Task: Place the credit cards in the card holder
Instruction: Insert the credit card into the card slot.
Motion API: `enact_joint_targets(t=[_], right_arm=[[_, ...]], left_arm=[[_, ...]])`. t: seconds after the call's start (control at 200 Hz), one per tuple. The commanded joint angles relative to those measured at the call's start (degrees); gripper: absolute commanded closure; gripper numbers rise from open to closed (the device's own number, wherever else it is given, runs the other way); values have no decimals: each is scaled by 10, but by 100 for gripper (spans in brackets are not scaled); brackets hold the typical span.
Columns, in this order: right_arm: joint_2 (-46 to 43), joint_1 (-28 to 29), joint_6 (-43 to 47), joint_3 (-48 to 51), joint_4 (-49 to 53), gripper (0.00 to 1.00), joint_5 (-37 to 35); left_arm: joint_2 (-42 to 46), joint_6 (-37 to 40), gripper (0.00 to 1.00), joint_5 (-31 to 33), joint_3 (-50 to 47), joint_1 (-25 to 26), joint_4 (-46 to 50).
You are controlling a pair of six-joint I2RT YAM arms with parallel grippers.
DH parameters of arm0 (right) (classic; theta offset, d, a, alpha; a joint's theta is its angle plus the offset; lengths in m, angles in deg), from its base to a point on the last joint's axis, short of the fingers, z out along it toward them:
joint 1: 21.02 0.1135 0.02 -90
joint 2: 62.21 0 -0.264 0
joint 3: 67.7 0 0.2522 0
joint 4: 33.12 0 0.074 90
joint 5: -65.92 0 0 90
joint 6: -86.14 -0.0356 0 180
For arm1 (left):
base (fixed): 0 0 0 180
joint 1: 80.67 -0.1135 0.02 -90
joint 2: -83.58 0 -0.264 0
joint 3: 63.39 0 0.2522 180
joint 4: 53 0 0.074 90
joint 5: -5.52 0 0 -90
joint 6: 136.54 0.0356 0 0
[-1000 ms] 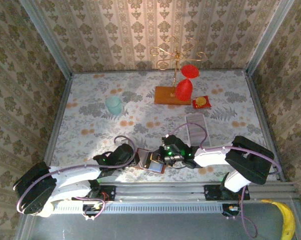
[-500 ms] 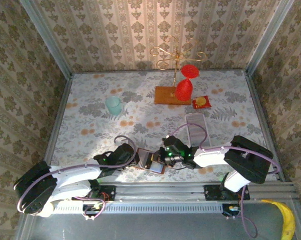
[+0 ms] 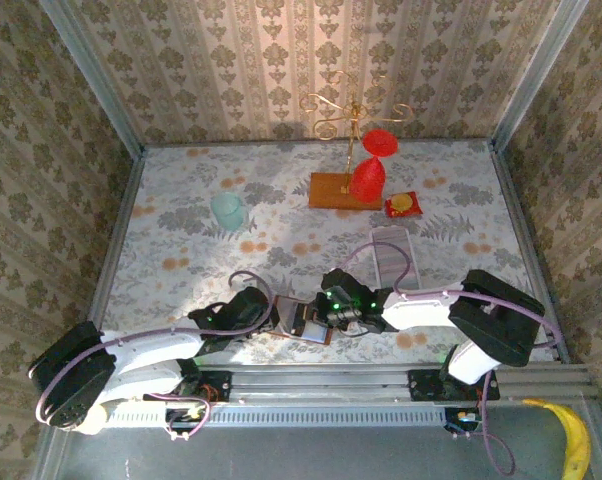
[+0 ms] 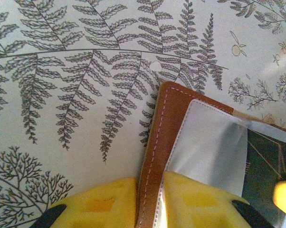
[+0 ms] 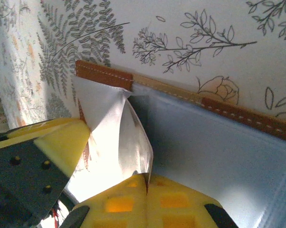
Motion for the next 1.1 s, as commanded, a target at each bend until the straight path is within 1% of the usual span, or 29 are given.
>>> enact_joint_targets(t=[0.0, 0.25, 0.39, 0.535, 0.715, 0.8, 0.935, 1.095], right_arm=[[26, 3, -9, -10, 3, 99, -14], [41, 3, -14, -30, -15, 99, -17], [64, 5, -5, -61, -7, 99, -2], [82, 5, 7, -86, 11, 97, 2], [56, 3, 36, -98, 64, 88, -20], [28, 1, 51, -95, 107, 77, -42], [-19, 1, 76, -90, 172, 66, -76], [-64, 1, 91, -77, 237, 63, -109]], left_arm=[[-34, -15, 78, -25, -18, 9, 0], [-34, -19, 78, -21, -20, 12, 0], [-31, -33, 78, -13, -24, 15, -1], [-33, -45, 78, -4, -26, 22, -7], [-33, -48, 78, 3, -23, 26, -5], [-33, -50, 78, 7, -24, 26, -2], [-30, -48, 78, 9, -23, 26, 0], [-30, -47, 78, 9, -22, 26, -1]])
